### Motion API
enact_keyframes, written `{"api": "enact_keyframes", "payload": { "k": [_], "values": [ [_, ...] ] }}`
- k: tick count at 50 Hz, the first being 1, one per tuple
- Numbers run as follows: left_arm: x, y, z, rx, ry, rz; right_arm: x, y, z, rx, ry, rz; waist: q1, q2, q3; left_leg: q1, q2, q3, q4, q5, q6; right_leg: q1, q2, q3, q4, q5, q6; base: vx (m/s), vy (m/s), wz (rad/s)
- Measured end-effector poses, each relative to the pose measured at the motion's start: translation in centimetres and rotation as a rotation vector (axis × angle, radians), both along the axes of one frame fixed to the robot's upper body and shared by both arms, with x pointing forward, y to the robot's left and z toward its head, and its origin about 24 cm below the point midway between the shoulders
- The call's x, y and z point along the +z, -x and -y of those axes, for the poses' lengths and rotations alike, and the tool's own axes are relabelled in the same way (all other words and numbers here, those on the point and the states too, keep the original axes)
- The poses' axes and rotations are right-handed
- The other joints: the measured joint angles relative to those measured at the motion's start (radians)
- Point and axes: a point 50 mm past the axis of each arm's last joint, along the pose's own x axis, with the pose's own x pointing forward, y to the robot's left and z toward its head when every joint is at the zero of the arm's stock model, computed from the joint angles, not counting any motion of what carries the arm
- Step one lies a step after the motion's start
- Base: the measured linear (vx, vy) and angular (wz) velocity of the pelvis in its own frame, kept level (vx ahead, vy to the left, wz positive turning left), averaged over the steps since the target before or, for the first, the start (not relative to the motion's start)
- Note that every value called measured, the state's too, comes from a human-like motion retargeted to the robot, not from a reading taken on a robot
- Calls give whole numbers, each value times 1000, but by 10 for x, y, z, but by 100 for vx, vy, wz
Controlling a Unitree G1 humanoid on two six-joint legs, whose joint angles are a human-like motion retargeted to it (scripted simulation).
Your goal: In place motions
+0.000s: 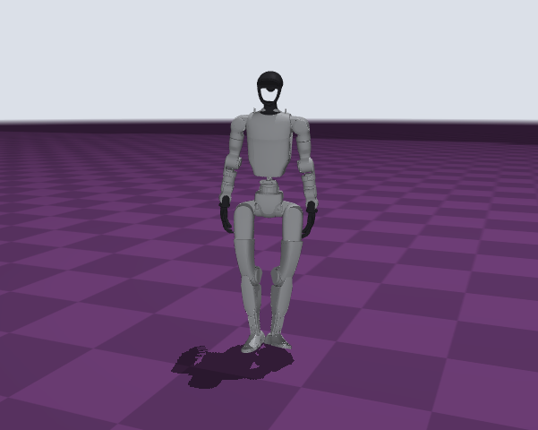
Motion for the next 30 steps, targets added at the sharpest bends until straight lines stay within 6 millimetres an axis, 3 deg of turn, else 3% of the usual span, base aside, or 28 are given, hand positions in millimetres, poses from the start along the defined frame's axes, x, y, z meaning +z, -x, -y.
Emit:
{"api": "enact_keyframes", "payload": {
  "k": [2,3,5,8,15,25,30],
  "values": [
    [0,5,3,-13,11,-28,0,1,0,-12,1,0,28,-12,-6,-4,-18,-22,7,-3,2,15,-13,13,-4,-13,26,12,4,69],
    [0,9,5,-21,15,-44,0,2,0,-21,3,-1,46,-15,-11,-6,-26,-32,10,-4,4,39,-40,-89,-10,-19,46,13,5,56],
    [-1,15,10,-38,22,-74,0,4,1,-46,5,-2,99,-15,-11,2,-33,-46,12,-5,6,63,-57,-111,-19,-20,68,14,6,42],
    [-1,27,18,-26,40,-107,0,3,2,-53,11,11,143,-10,-18,12,-41,-67,13,-4,12,88,-69,-151,-33,-16,71,12,7,46],
    [1,47,25,-18,77,-169,0,-21,-2,-40,0,90,152,8,-32,19,-53,-116,14,-5,27,135,-74,-206,-56,-25,79,6,7,51],
    [1,44,23,-10,72,-160,0,-33,-11,8,-39,141,196,2,-42,27,-69,-159,14,-1,40,175,-86,-264,-63,-37,81,6,6,39],
    [0,35,23,-18,75,-128,0,-27,-11,32,-36,117,198,1,-42,24,-69,-175,18,0,44,187,-88,-279,-66,-42,81,1,3,27]
  ]
}}
